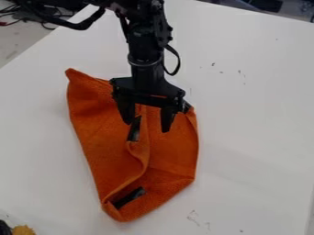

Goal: Fold the cloth from top right to bottom left

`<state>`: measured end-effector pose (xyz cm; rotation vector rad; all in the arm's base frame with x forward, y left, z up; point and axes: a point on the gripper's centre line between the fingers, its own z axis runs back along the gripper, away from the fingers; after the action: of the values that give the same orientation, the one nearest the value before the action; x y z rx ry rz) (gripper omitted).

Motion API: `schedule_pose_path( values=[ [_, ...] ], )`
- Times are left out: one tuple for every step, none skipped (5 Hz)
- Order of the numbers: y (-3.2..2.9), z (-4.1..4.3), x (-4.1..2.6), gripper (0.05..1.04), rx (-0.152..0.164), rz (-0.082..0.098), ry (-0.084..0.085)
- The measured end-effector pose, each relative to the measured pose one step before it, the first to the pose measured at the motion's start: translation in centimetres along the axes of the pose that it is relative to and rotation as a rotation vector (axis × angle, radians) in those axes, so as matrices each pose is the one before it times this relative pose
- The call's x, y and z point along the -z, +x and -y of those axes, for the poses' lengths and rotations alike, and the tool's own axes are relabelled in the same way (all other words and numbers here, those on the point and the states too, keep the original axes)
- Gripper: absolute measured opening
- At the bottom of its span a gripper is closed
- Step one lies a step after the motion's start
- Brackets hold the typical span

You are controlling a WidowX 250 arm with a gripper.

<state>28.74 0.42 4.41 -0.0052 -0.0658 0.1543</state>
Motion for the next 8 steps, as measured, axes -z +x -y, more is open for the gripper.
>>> schedule_pose_path(
  values=[
    [-0.261, -0.038, 0.877, 1.001, 0.0015, -0.0319, 0.0044],
    [1.943, 0.543, 0.124, 1.001, 0.0257, 0.0027, -0.0030],
    [2.356, 1.010, 0.162, 1.001, 0.0281, -0.0060, 0.0023],
    [2.481, 1.242, -0.249, 1.001, 0.0422, -0.0048, -0.0016],
    [2.643, 1.770, 0.849, 1.001, 0.0375, -0.0013, -0.0286],
    [1.439, 0.854, 1.645, 1.001, -0.0043, -0.0088, -0.0405],
    [-0.053, -0.068, 0.794, 1.001, -0.0412, 0.0396, -0.0462],
    [-0.733, -0.529, 0.000, 1.001, -0.0194, 0.0445, 0.0069]
  ],
)
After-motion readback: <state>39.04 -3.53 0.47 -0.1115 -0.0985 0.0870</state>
